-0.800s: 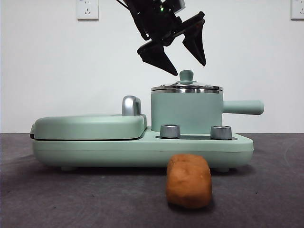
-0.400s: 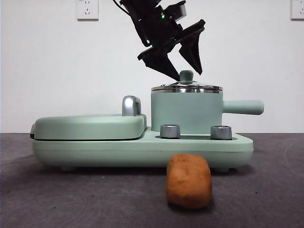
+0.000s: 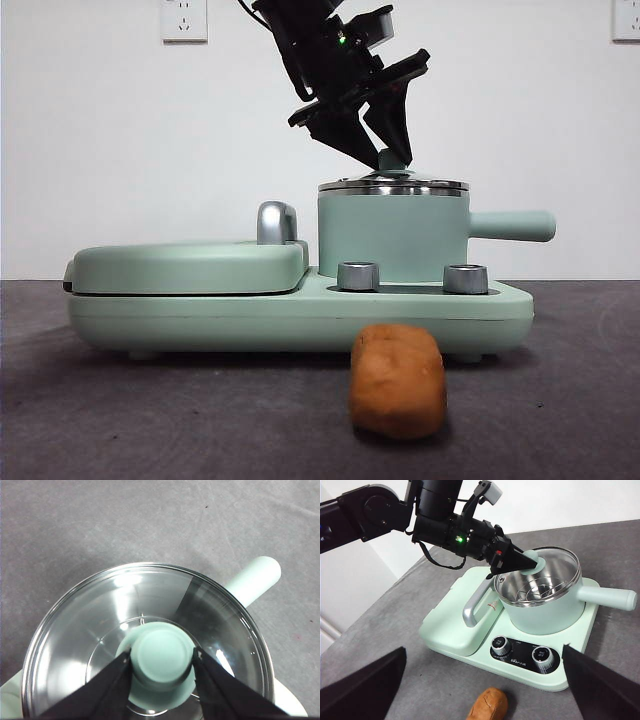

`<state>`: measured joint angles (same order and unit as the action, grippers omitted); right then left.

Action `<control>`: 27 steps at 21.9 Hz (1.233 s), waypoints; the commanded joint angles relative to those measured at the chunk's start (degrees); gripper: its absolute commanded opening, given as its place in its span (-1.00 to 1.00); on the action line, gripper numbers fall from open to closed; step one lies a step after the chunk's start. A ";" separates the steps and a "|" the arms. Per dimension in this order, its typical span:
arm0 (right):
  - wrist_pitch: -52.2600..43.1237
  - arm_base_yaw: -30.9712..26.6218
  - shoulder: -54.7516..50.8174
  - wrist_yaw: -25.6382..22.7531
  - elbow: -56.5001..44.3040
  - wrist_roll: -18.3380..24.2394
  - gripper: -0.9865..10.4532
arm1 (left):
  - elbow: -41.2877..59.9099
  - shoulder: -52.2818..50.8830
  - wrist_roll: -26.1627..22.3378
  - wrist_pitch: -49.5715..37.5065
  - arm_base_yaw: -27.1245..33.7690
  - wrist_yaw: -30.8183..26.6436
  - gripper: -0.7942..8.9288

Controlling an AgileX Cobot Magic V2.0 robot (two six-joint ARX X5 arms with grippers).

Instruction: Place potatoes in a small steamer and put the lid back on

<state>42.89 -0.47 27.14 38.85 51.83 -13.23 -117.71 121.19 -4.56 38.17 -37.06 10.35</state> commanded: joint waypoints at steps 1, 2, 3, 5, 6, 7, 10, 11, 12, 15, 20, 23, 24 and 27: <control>-0.39 0.00 0.24 0.07 0.74 0.85 0.04 | -1.64 1.86 -0.81 -0.52 -0.59 -0.17 -0.46; -0.39 0.00 0.24 0.07 0.74 0.85 0.04 | -1.64 1.88 -0.81 -0.52 -0.57 -0.17 -0.46; -0.39 0.00 0.24 0.07 0.74 0.83 0.04 | -1.64 1.88 -0.81 -0.52 -0.57 -0.17 -0.47; -0.39 0.00 0.24 0.07 0.74 0.83 0.04 | -1.64 1.88 -0.81 -0.48 -0.57 -0.20 -0.67; -0.39 0.00 0.24 0.07 0.74 0.81 0.04 | -1.64 1.88 -0.85 -0.48 -0.57 -0.17 -0.70; -0.39 0.00 0.24 0.07 0.74 0.77 0.04 | -1.64 1.88 -0.85 -0.48 -0.57 -0.20 -0.70; -0.39 0.00 0.24 -0.17 0.74 0.63 0.04 | -1.64 1.88 -0.83 -0.52 -0.57 -0.17 -0.78; -0.39 0.00 0.24 -0.20 0.74 0.63 0.04 | -1.75 1.86 -0.79 -0.52 -0.57 -0.17 -0.80; -0.42 0.00 0.33 -0.28 0.74 0.61 0.04 | -1.95 1.84 -0.63 -0.46 -0.57 -0.17 -0.80; -0.15 0.02 2.10 -0.28 1.11 -0.28 0.04 | -2.99 0.83 -0.33 0.20 -0.33 -0.17 -0.80; 2.40 2.14 9.20 -0.35 6.73 -0.26 0.04 | -5.14 -2.64 -0.76 2.64 -0.07 -0.17 -0.80; 5.60 6.10 14.03 -3.72 10.38 -0.87 0.04 | -5.14 -5.40 -1.20 3.56 0.79 -0.17 -0.80; 6.84 8.17 16.11 -5.09 11.34 -1.51 0.04 | -5.14 -6.51 -1.53 4.35 1.33 -0.17 -0.80; 8.15 15.45 21.53 -8.74 12.35 -4.07 0.04 | -5.14 -9.38 -2.32 6.58 3.34 -0.17 -0.80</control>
<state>51.18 14.70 48.34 29.89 63.09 -15.79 -120.51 111.92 -6.07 45.78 -33.43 10.20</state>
